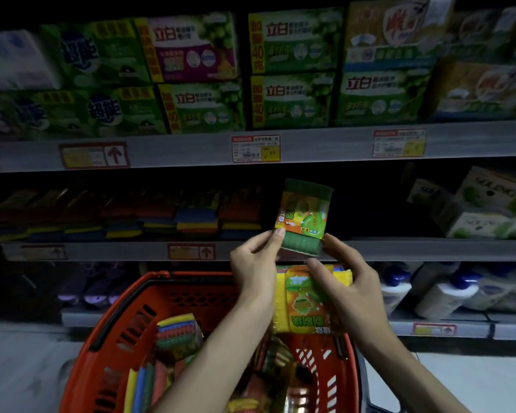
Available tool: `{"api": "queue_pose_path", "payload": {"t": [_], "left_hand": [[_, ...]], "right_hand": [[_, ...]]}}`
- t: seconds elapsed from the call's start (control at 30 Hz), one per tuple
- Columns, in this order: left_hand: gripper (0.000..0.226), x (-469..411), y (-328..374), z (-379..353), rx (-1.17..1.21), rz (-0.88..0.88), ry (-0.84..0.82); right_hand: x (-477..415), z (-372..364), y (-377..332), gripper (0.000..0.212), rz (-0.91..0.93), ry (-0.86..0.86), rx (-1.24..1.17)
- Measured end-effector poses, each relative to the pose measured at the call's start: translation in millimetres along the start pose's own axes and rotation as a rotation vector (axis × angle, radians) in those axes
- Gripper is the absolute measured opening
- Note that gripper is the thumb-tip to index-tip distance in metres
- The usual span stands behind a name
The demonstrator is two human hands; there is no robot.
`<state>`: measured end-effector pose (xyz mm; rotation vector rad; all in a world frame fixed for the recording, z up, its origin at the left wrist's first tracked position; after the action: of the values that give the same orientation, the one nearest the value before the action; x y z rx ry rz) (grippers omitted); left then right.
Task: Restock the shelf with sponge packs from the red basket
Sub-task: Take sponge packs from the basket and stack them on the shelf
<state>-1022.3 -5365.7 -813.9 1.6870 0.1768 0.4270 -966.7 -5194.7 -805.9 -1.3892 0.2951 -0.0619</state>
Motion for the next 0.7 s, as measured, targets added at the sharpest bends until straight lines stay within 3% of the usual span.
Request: {"api": "queue_pose_path", "payload": {"t": [0.17,0.43,0.7], "left_hand": [[0.009,-8.6,-2.7,-0.9,0.071,0.015,0.011],[0.008,-19.2,2.5,-9.2,0.181,0.026,0.041],[0.01,-27.5,0.2,-10.2,0.19,0.036,0.048]], "right_hand": [[-8.6,0.9,1.9,0.053,-0.033,-0.004,-0.052],[-21.9,-4.0,5.7,0.038,-0.073,-0.065,-0.102],[-34.8,-5.0,14.2,0.074,-0.084,-0.12,-0.064]]}}
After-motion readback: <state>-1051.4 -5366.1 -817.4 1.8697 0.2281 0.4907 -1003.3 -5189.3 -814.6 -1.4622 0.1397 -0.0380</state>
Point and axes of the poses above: each hand's wrist, its own x-axis away from the middle knuckle, its own z-axis out of the back of the hand, y = z × x, the point moved 6 cm from there along -x, towards the middle knuckle
